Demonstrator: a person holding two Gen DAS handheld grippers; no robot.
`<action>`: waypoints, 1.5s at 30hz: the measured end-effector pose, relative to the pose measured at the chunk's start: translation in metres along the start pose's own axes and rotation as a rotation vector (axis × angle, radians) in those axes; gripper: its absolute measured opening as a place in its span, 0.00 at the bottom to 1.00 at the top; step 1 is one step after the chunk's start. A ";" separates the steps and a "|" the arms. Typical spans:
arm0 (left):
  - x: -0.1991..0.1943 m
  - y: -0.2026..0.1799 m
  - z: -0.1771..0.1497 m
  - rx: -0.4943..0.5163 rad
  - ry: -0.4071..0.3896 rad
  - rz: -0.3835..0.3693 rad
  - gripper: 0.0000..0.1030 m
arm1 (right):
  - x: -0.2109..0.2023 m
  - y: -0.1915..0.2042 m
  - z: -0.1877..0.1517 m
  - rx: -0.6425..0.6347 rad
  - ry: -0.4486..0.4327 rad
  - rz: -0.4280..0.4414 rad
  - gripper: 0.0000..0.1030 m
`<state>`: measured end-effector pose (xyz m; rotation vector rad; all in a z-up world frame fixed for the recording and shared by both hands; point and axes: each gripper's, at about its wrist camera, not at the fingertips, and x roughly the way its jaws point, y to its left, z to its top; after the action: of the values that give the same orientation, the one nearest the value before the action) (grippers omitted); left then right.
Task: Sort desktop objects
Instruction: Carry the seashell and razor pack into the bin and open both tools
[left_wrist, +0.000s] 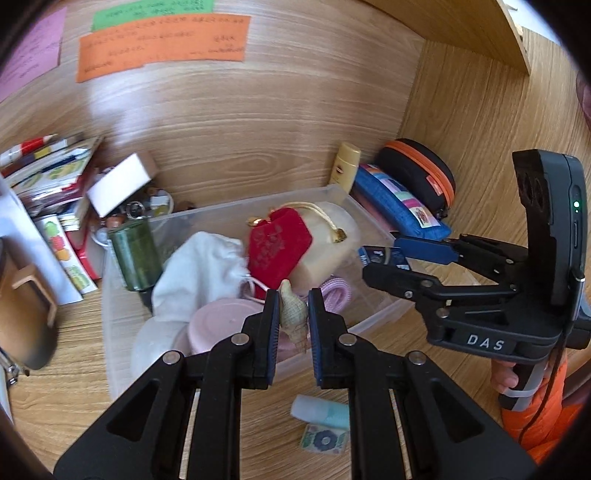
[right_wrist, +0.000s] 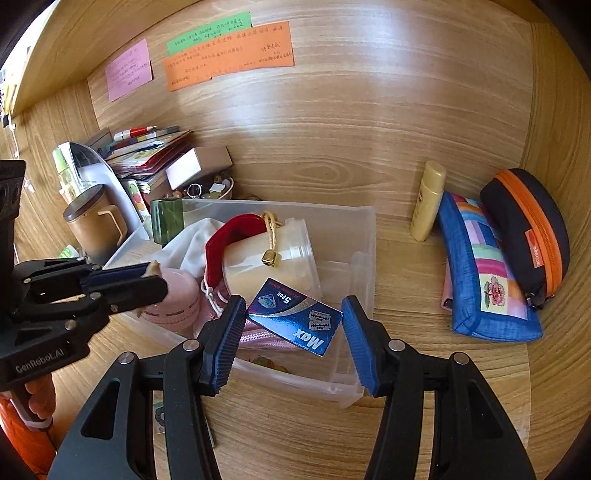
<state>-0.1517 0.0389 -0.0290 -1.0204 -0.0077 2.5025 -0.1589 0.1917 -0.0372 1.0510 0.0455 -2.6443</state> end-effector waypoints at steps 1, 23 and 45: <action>0.003 -0.002 0.000 0.003 0.008 -0.004 0.14 | 0.001 0.000 0.000 0.000 0.001 -0.001 0.49; 0.023 -0.001 0.000 0.014 0.062 0.050 0.14 | 0.015 0.010 -0.005 -0.065 0.014 -0.057 0.49; -0.010 -0.012 0.000 0.039 -0.032 0.083 0.56 | -0.020 0.006 -0.003 -0.051 -0.050 -0.098 0.65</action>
<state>-0.1404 0.0455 -0.0203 -0.9838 0.0752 2.5825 -0.1416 0.1917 -0.0259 0.9903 0.1567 -2.7404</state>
